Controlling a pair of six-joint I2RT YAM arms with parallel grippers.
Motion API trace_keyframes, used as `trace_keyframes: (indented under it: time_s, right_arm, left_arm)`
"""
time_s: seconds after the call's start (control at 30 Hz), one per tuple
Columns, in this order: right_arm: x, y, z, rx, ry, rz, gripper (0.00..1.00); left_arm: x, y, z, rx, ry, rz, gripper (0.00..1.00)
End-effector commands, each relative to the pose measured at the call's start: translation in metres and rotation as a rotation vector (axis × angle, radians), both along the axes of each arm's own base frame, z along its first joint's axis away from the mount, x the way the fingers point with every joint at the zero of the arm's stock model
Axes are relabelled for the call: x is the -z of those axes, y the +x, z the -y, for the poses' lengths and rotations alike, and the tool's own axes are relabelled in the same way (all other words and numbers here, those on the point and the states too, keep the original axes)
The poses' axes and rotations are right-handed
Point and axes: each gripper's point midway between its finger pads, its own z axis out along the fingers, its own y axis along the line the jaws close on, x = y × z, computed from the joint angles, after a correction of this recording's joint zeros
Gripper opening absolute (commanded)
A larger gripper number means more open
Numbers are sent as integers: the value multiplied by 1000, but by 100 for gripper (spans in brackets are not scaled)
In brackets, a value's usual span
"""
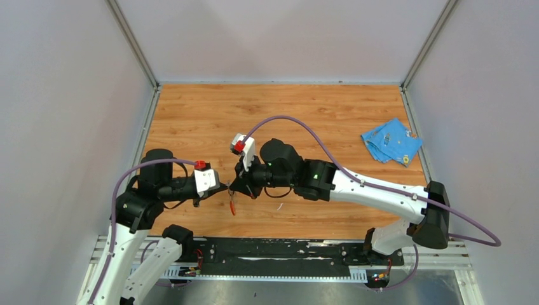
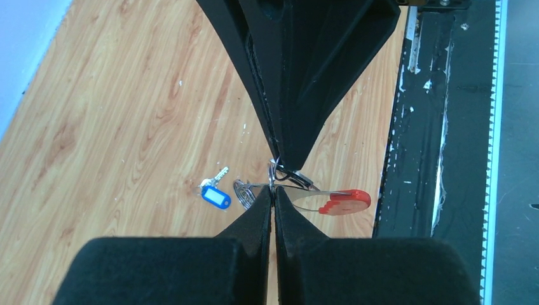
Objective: Put the keys on the keyring
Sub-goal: Insert the key onto the keyring.
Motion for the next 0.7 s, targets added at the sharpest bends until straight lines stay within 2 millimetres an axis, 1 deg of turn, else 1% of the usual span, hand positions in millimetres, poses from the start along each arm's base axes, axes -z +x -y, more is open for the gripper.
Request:
trace_keyframes:
  time_s: [0.0, 0.4, 0.67]
  right_arm:
    - [-22, 2, -11, 12, 58, 18, 0]
    - [-18, 9, -13, 68, 46, -6, 0]
    - [-12, 16, -11, 125, 26, -28, 0]
  left_arm:
    - [4, 3, 0, -10, -1, -18, 0]
    - [5, 4, -1, -17, 4, -15, 0]
    - [6, 3, -2, -10, 12, 11, 0]
